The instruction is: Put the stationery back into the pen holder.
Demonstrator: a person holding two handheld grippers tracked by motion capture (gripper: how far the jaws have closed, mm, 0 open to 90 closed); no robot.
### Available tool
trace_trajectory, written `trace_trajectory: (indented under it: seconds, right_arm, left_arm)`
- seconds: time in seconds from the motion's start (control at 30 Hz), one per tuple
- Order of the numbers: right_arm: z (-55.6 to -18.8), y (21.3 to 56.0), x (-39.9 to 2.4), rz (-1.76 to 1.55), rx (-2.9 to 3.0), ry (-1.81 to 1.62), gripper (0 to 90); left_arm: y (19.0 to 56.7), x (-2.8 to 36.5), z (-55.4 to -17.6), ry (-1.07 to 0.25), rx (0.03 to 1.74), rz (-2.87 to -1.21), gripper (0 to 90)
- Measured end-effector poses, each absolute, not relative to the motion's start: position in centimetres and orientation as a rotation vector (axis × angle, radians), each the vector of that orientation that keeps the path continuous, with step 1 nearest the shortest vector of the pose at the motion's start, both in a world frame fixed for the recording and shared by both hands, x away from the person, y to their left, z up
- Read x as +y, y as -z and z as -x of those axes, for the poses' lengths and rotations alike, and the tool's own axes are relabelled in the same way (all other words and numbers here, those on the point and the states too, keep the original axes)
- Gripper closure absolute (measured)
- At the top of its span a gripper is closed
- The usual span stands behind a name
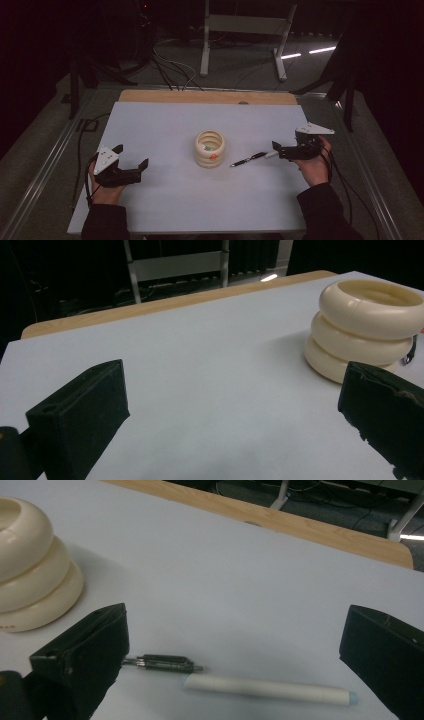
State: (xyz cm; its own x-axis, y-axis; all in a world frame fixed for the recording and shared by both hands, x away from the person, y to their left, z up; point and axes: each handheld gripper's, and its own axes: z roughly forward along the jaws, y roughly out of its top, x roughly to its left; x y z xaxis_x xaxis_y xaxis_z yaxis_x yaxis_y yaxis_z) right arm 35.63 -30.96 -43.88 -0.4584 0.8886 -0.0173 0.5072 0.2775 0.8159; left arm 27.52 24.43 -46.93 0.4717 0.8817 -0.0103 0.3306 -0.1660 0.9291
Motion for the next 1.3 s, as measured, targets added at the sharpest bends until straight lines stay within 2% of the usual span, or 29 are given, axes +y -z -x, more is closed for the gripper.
trace_trajectory:
  seconds: [0.5,0.73,0.97,1.3]
  right_arm:
    - [-38.5,44.9,-31.4,-1.203,2.192,-0.967,0.0]
    - [-39.3,45.8,-31.7,-1.28,2.194,-0.903,0.0]
    - [-39.7,46.7,-31.6,-1.503,2.097,-0.809,0.0]
    - [-39.9,47.8,-31.7,-1.582,2.085,-0.773,0.0]
  left_arm:
    - [47.0,24.4,-27.6,-0.686,1.039,-1.724,0.2]
    - [47.1,24.3,-27.6,-0.68,1.037,-1.73,0.2]
    - [47.0,24.2,-27.6,-0.676,1.033,-1.73,0.2]
    - [47.1,24.2,-27.6,-0.674,1.032,-1.734,0.2]
